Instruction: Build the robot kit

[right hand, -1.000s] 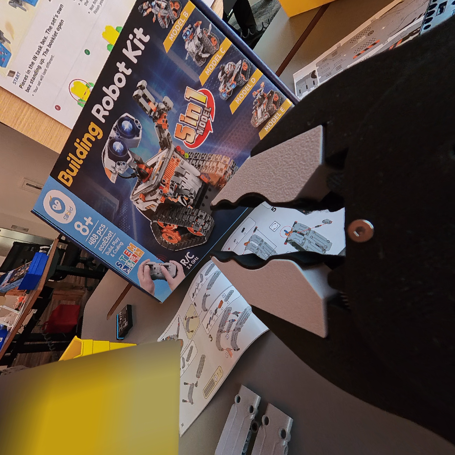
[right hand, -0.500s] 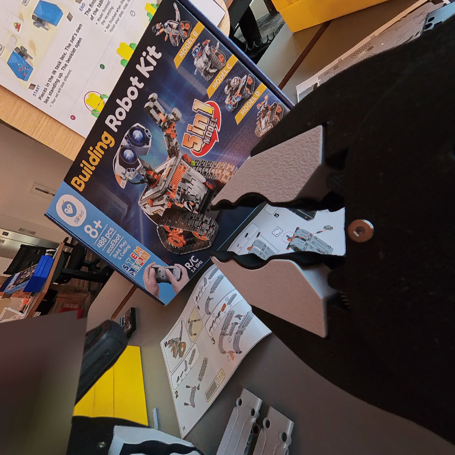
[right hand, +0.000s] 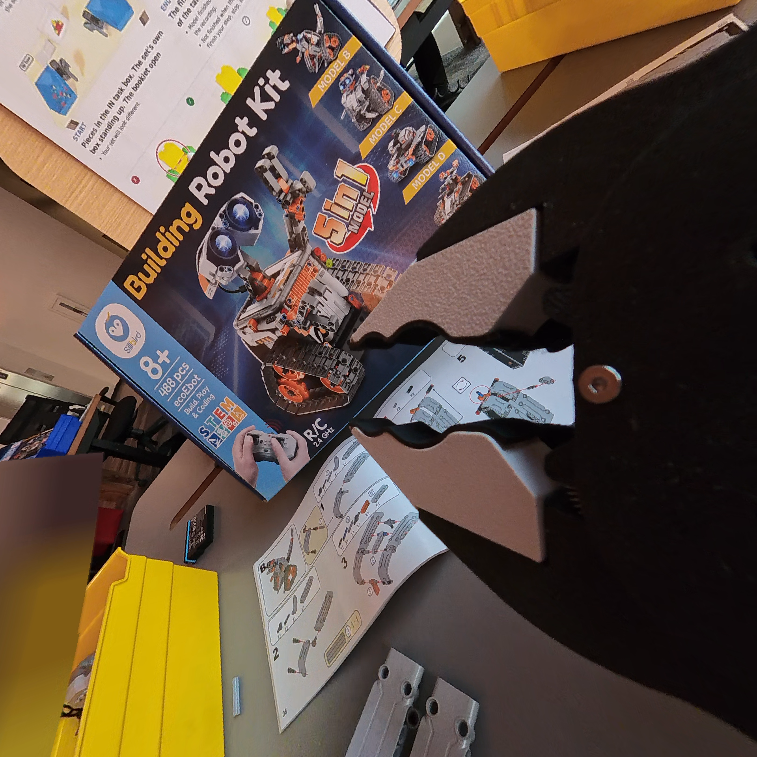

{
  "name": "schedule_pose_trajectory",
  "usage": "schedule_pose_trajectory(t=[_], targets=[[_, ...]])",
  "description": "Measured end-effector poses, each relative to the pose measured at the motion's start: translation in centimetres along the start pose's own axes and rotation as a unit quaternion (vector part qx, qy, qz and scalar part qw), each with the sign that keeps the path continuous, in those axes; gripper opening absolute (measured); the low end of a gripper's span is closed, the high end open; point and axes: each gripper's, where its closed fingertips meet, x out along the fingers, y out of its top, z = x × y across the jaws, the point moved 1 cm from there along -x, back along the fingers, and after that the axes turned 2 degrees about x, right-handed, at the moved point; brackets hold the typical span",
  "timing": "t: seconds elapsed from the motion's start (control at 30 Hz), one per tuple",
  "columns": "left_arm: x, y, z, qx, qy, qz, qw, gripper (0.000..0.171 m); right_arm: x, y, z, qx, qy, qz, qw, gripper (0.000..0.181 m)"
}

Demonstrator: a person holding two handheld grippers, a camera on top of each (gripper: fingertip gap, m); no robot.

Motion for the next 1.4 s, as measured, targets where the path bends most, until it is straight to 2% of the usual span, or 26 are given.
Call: schedule_pose_trajectory(t=[0.1,0.17,0.2,0.3,0.37,0.53,0.73,1.13,1.23,1.33,1.4], targets=[[-3.5,-0.2,-1.9,-0.037,0.021,0.084,0.996,0.017,0.0,0.0,0.1,0.000,-0.001,0.000,1.000,0.032],[-4.6,-1.4,-3.2,-0.065,0.024,0.102,0.992,0.007,0.1,-0.3,0.1,-0.002,0.000,-0.004,1.000,0.032],[-4.5,-2.8,-4.5,-0.095,0.044,0.082,0.991,0.008,0.2,-0.4,0.1,-0.003,-0.001,-0.007,1.000,0.032],[-2.5,-8.2,-8.8,-0.195,0.106,-0.049,0.974,0.007,0.3,-0.8,0.1,-0.005,-0.001,-0.013,1.000,0.032],[-1.0,-9.8,-10.3,-0.233,0.103,-0.102,0.962,0.005,0.4,-0.9,0.1,-0.004,-0.001,-0.016,1.000,0.032],[1.2,-10.1,-13.1,-0.234,0.119,-0.149,0.953,0.000,0.3,-0.9,0.2,-0.007,-0.003,-0.016,1.000,0.032],[2.7,-11.4,-14.3,-0.214,0.133,-0.208,0.945,0.000,0.2,-0.6,0.1,-0.013,-0.001,-0.013,1.000,0.032],[3.1,-11.9,-15.9,-0.200,0.158,-0.222,0.941,0.000,0.2,-0.5,-0.3,-0.020,0.005,-0.013,1.000,0.032],[3.2,-11.7,-15.7,-0.188,0.153,-0.215,0.946,0.000,0.2,-0.5,-0.3,-0.024,0.005,-0.013,1.000,0.032],[3.9,-10.6,-14.3,-0.170,0.105,-0.190,0.961,0.000,0.2,-0.5,-0.3,-0.024,0.005,-0.013,1.000,0.032],[3.5,-10.4,-14.8,-0.169,0.124,-0.184,0.960,0.000,0.2,-0.5,-0.4,-0.024,0.005,-0.014,1.000,0.032]])
